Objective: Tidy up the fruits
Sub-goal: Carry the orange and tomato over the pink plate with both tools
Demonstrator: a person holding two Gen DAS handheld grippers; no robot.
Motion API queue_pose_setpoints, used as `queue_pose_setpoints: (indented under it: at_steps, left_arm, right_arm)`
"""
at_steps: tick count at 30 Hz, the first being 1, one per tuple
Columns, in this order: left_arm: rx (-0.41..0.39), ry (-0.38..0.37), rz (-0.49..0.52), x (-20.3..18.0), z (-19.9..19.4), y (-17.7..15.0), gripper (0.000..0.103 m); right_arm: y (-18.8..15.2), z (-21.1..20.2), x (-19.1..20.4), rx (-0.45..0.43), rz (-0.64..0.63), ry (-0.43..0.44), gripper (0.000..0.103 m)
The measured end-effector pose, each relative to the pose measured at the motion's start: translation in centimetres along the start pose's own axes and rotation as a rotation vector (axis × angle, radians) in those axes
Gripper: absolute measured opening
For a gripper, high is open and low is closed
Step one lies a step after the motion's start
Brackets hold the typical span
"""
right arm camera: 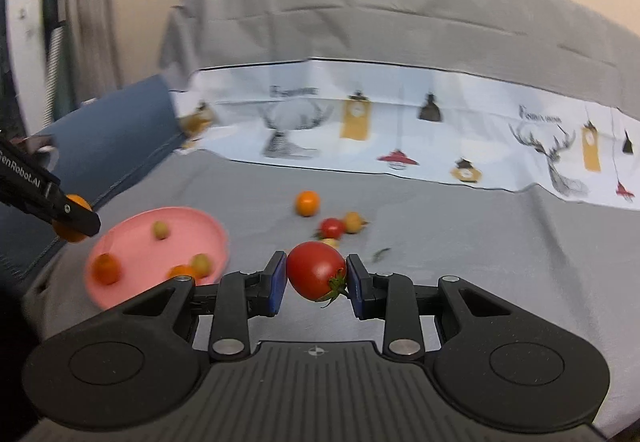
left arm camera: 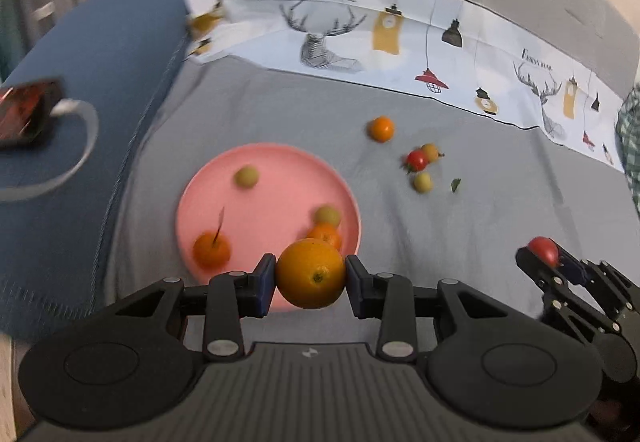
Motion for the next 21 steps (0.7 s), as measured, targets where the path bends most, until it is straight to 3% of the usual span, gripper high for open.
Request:
queue_pose_setpoints:
  at_steps: [11, 21]
  left_arm:
    - [-0.086, 0.021, -0.049, 3.5, -5.7, -6.4, 0.041]
    - [-0.11, -0.002, -0.111, 5.1, -6.2, -6.4, 0.041]
  right_arm:
    - [-0.2, -5.2, 7.7, 0.0, -0.067, 0.113, 0.033]
    - [0.0, -5.4, 8.9, 0.011, -0.107, 0.099, 0.033]
Point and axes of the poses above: each gripper's, at about its wrist camera, not at the fingertips, and z roughly the way its jaws point, x to its left, y to its top, the point moved 8 cm from there along z, roughly the way its jaws point, and after that the axes turned 6 degrees about x, right-handed, at the moved point
